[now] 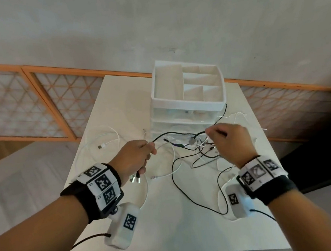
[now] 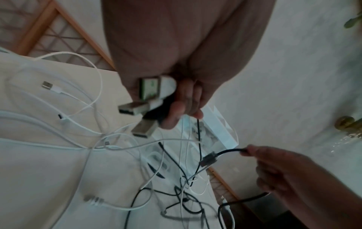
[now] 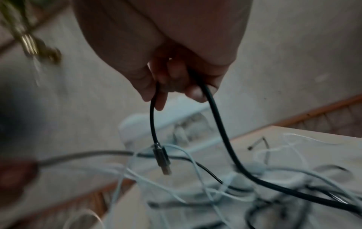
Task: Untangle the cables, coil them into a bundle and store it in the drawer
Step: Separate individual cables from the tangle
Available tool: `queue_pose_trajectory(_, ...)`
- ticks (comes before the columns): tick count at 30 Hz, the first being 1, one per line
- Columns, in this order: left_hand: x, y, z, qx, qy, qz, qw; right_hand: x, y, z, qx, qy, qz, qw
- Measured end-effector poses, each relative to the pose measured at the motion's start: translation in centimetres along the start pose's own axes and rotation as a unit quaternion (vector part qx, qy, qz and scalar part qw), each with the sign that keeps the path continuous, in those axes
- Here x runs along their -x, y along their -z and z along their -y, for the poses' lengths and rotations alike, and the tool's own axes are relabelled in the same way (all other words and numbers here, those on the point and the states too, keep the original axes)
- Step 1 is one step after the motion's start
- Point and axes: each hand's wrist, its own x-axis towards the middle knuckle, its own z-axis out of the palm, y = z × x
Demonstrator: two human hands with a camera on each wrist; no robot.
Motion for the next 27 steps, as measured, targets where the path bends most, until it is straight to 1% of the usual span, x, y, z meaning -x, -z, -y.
queue_pose_trajectory(1,-0.1,0.0,-0.3,0.018,-0.011,-0.008,1.000,-0.2,0.9,1.4,-0.031,0.007,0.004,0.999)
queue_pose_trajectory(2,-0.2,0.0,-0.8,0.027,-0.032,-0.015,0.999,0.0,1.4,2.7,-0.054,0.016,0.030,0.998)
queue_pose_trajectory(4,-0.1,-0.5,-2.1,0.023,-0.088,-0.016,0.996,1.1,1.4,5.2,-0.061,0.042,0.121,0.990)
queue_pose_trajectory(5,0.0,-0.7,-2.7,0.024,-0.110,-0.002,0.994,1.6,1.0,6.1,-0.054,0.063,0.153,0.985)
queue_pose_trajectory(6,0.2,-1.1,-3.3,0.023,-0.124,0.021,0.992,1.9,0.4,6.8,-0.051,0.081,0.166,0.981)
queue_pose_trajectory(8,0.7,-1.7,-4.0,0.005,-0.138,0.071,0.988,1.9,-0.2,7.5,-0.075,0.103,0.156,0.980)
queue_pose_trajectory(10,1.0,-2.2,-3.9,-0.007,-0.136,0.103,0.985,1.6,-0.3,8.0,-0.110,0.103,0.125,0.981)
queue_pose_trajectory(12,0.9,-2.1,-3.3,0.000,-0.122,0.117,0.986,1.3,0.0,8.4,-0.148,0.091,0.098,0.980)
queue_pose_trajectory(15,1.0,-1.6,-3.1,-0.004,-0.106,0.113,0.988,0.9,0.7,8.0,-0.200,0.071,0.101,0.972)
queue_pose_trajectory(16,1.1,-1.3,-3.5,-0.018,-0.115,0.098,0.988,0.7,0.8,7.3,-0.190,0.065,0.107,0.974)
queue_pose_trajectory(18,1.4,-0.5,-4.6,-0.054,-0.156,0.048,0.985,0.0,0.6,5.0,-0.136,0.041,0.112,0.984)
queue_pose_trajectory(19,1.5,0.0,-5.2,-0.049,-0.175,0.026,0.983,-0.4,0.3,3.2,-0.088,0.015,0.119,0.989)
queue_pose_trajectory(20,1.6,0.6,-5.8,-0.021,-0.189,0.014,0.982,-0.6,0.0,1.0,-0.010,-0.016,0.135,0.991)
queue_pose_trajectory(21,1.7,1.2,-6.4,0.017,-0.202,0.005,0.979,-0.8,-0.2,-1.2,0.091,-0.048,0.164,0.981)
queue_pose_trajectory(22,1.8,1.9,-6.9,0.048,-0.214,-0.003,0.976,-0.7,-0.4,-3.1,0.185,-0.086,0.197,0.959)
queue_pose_trajectory(23,1.9,2.5,-7.2,0.058,-0.223,-0.012,0.973,-0.5,-0.4,-4.7,0.251,-0.118,0.216,0.936)
queue_pose_trajectory(24,1.8,3.0,-7.4,0.039,-0.227,-0.025,0.973,-0.6,-0.1,-5.6,0.280,-0.141,0.217,0.925)
queue_pose_trajectory(25,1.6,3.4,-7.2,-0.007,-0.223,-0.041,0.974,-1.0,0.5,-6.0,0.287,-0.163,0.208,0.921)
queue_pose_trajectory(26,1.5,3.6,-6.9,-0.066,-0.210,-0.055,0.974,-1.8,1.6,-5.6,0.267,-0.183,0.181,0.929)
queue_pose_trajectory(27,1.2,3.6,-6.5,-0.121,-0.193,-0.061,0.972,-3.0,2.9,-4.9,0.218,-0.198,0.133,0.946)
